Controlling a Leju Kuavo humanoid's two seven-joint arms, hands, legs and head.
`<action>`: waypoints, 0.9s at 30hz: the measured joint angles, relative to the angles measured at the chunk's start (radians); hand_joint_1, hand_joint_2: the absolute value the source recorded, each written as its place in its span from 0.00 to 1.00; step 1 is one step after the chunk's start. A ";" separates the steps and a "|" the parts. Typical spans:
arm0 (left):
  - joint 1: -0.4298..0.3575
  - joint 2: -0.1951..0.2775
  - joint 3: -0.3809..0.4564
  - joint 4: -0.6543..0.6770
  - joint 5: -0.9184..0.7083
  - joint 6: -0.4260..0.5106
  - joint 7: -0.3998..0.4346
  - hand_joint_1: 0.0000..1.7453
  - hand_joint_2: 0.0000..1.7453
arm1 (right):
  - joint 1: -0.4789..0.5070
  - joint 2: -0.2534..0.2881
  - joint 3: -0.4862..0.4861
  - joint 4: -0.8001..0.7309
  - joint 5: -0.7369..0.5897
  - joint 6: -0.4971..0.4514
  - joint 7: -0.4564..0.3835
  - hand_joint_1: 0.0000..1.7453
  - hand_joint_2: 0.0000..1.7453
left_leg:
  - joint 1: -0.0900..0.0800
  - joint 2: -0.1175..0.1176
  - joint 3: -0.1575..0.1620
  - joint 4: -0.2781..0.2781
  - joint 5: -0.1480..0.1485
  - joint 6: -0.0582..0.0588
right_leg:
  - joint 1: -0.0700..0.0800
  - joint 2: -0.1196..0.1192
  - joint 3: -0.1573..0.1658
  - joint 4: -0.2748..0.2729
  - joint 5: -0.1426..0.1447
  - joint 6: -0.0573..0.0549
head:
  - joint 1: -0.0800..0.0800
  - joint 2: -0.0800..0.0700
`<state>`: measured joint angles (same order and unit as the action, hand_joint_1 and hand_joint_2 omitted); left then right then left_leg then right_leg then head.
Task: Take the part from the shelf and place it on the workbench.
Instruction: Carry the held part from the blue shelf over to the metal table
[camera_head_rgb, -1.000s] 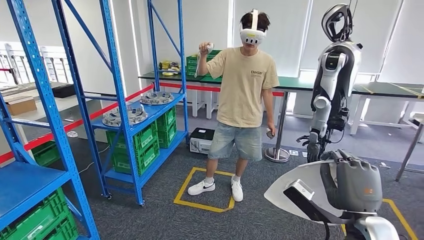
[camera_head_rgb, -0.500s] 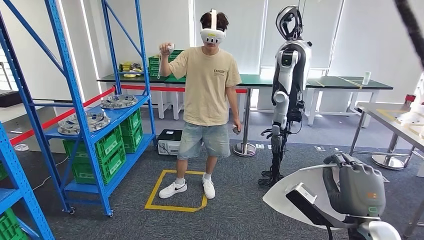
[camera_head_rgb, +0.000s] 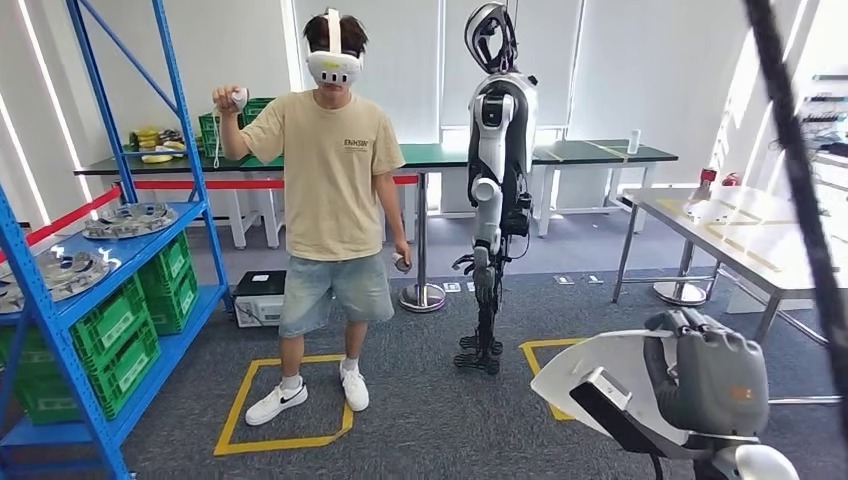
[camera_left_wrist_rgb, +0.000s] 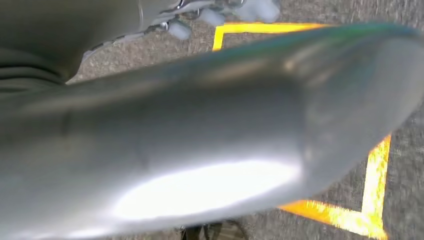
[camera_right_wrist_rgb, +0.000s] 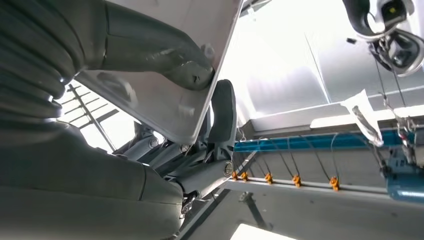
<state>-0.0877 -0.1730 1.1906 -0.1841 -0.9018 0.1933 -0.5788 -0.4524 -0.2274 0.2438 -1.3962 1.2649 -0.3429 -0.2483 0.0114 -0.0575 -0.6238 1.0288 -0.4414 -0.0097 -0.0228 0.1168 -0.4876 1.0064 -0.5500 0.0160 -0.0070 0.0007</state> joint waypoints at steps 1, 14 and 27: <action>0.000 0.000 0.000 0.000 0.002 0.005 0.004 0.00 0.00 | 0.003 0.000 0.000 0.000 0.000 -0.001 0.000 0.80 1.00 | 0.000 0.009 0.009 -0.005 -0.003 0.008 | -0.001 -0.010 -0.008 0.018 0.010 0.005 | 0.001 0.001; -0.003 -0.003 0.002 -0.002 0.021 0.045 0.026 0.00 0.00 | -0.004 0.012 0.001 0.013 0.008 -0.008 0.000 0.80 1.00 | -0.016 0.126 0.160 -0.017 -0.126 0.016 | 0.030 -0.166 -0.181 0.027 0.127 -0.015 | 0.004 0.001; -0.004 -0.002 0.003 0.000 0.008 0.027 0.023 0.00 0.00 | -0.002 0.024 0.001 0.025 0.010 -0.011 0.001 0.80 1.00 | -0.007 0.020 0.036 0.057 -0.088 -0.011 | 0.014 -0.032 -0.143 0.028 0.119 -0.030 | -0.002 0.002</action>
<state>-0.0914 -0.1745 1.1938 -0.1841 -0.8942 0.2206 -0.5562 -0.4549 -0.2037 0.2449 -1.3707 1.2753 -0.3541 -0.2472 0.0049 -0.0375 -0.5882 1.0860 -0.5299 -0.0203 -0.0091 0.0848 -0.6308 1.0347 -0.4305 -0.0139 -0.0091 0.0027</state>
